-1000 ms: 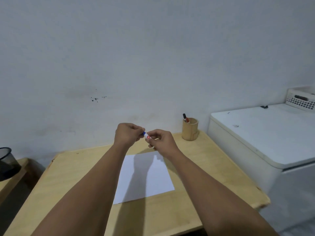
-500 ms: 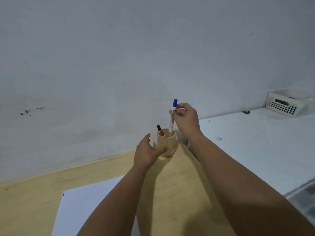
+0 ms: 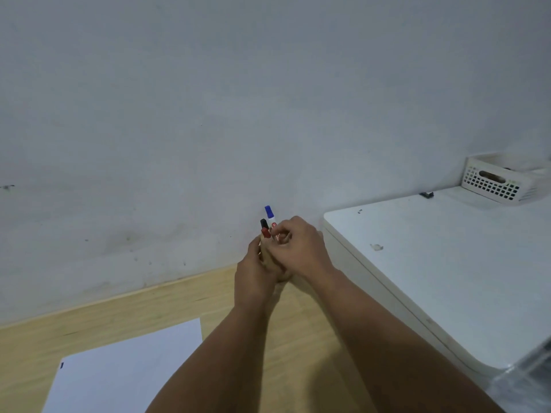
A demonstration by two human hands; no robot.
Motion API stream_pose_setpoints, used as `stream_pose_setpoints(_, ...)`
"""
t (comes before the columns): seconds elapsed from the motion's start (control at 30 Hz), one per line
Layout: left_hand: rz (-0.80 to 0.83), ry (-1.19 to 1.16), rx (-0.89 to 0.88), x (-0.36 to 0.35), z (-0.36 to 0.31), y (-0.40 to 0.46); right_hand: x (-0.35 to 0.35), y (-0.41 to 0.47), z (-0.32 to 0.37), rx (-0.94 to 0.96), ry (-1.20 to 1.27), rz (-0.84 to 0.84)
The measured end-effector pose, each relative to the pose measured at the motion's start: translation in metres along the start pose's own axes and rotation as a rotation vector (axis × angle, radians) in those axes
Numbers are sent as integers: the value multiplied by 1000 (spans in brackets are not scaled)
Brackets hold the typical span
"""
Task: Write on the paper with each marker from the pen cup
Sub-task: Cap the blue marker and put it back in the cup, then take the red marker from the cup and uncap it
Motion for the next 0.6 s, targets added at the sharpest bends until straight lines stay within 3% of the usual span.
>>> stream_pose_setpoints(0.2, 7, 55, -3, 0, 2, 4, -6, 8, 0, -75, -92, 57)
stream_pose_setpoints(0.43, 74, 147, 16, 18, -10, -6, 40, 2, 23, -17, 307, -248)
stream_pose_setpoints(0.6, -60, 169, -59, 81, -41, -28, 55, -12, 68, 58, 501, -240)
Point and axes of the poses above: each hand's wrist, its own y-axis towards the middle knuckle, its own x-axis out of the back of the hand, z = x × y, the point moved 7 cm from there along y, towards the middle knuckle
